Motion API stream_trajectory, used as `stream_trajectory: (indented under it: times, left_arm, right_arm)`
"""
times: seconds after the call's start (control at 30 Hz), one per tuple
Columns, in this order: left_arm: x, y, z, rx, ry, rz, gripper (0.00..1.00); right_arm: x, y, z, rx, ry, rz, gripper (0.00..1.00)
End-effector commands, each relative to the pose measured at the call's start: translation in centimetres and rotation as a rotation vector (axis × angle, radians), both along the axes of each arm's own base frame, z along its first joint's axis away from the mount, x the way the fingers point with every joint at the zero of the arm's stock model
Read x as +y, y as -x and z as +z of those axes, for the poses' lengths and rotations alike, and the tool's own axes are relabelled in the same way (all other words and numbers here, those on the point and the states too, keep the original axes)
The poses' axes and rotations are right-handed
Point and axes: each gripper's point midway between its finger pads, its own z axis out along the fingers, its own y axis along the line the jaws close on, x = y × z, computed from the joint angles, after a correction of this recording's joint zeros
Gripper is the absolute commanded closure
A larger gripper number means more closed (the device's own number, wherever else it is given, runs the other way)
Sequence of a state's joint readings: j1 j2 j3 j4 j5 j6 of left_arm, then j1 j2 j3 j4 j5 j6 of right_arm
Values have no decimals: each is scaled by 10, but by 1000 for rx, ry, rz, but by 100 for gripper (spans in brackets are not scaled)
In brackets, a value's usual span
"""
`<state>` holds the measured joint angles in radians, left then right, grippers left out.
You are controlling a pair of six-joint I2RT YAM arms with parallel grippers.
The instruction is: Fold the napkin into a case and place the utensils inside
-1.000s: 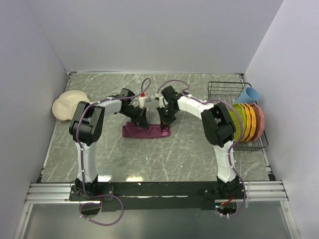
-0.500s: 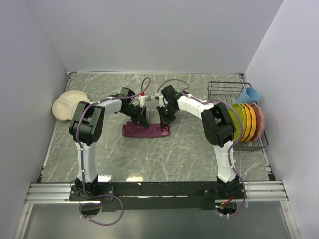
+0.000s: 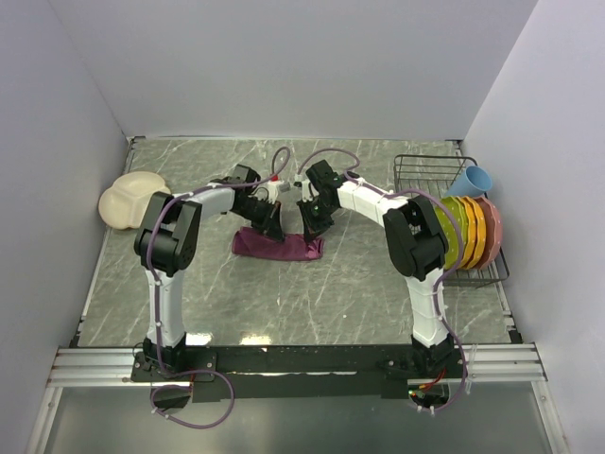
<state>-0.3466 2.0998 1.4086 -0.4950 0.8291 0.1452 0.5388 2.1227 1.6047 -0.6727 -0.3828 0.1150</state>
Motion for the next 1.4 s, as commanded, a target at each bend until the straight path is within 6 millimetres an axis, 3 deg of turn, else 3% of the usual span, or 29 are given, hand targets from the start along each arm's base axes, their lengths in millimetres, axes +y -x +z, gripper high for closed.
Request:
stream_trajectory:
  times: [0.0, 0.23, 0.5, 0.73, 1.13, 1.17, 1.23, 1.3, 1.37]
  left_arm:
    - [-3, -6, -3, -18, -6, -10, 99]
    - [-17, -12, 11, -35, 23, -6, 99]
    - [-19, -11, 3, -18, 9, -2, 99]
    - [-19, -11, -7, 15, 1, 25, 99]
    - [-11, -18, -4, 93, 20, 128, 98]
    - [-10, -17, -2, 97, 24, 129, 94]
    - [-9, -21, 17, 78, 69, 136, 73]
    - [7, -28, 27, 68, 108, 180, 56]
    - [30, -39, 54, 34, 173, 218, 50]
  right_arm:
    - [13, -15, 50, -106, -78, -1, 100]
    - [12, -13, 42, -83, -68, 6, 100]
    - [13, -13, 42, -78, -71, 7, 100]
    - [17, -10, 43, -59, -84, 6, 93]
    - [7, -6, -4, -26, 42, 13, 93]
    - [6, -6, -7, -28, 52, 16, 94]
    - [3, -7, -15, -29, 80, 22, 96]
    - [1, -6, -20, -31, 96, 32, 96]
    - [1, -7, -22, -40, 99, 38, 97]
